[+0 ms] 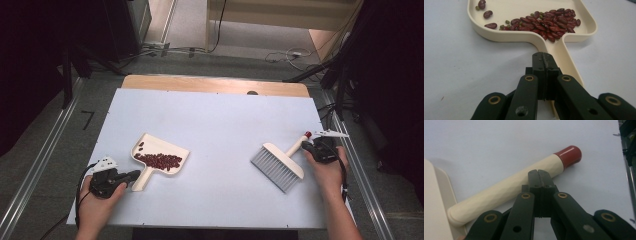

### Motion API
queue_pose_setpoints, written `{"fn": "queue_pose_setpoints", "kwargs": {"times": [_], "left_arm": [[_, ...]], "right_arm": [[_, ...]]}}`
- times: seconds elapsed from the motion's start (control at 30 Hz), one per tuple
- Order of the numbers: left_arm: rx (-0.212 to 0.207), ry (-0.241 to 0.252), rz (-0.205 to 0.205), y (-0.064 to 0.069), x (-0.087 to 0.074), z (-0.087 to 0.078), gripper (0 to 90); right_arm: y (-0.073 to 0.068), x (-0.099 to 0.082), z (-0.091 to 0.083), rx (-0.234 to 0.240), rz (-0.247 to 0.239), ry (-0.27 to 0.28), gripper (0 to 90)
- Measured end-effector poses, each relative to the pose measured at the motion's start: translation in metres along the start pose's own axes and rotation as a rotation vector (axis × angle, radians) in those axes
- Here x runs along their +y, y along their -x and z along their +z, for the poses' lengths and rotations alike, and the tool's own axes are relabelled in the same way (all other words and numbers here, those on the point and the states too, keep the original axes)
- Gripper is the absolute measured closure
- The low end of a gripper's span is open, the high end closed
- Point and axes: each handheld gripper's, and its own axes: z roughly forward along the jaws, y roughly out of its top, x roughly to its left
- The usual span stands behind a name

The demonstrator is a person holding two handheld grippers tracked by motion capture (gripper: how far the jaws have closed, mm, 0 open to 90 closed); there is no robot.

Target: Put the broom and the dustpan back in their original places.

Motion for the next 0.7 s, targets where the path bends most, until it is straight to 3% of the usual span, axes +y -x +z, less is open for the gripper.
{"fn": "queue_pose_setpoints", "kwargs": {"times": [0.3, 0.7], "left_arm": [[-0.011, -0.005, 0.022, 0.007, 0.002, 0.005, 90.0], [-0.02, -0.007, 0.035, 0.013, 0.004, 0.01, 90.0]], "right_arm": [[-0.008, 0.012, 0.012, 0.039, -0.004, -0.016, 88.6], [-0.022, 0.025, 0.018, 0.073, -0.059, -0.027, 88.7]]}}
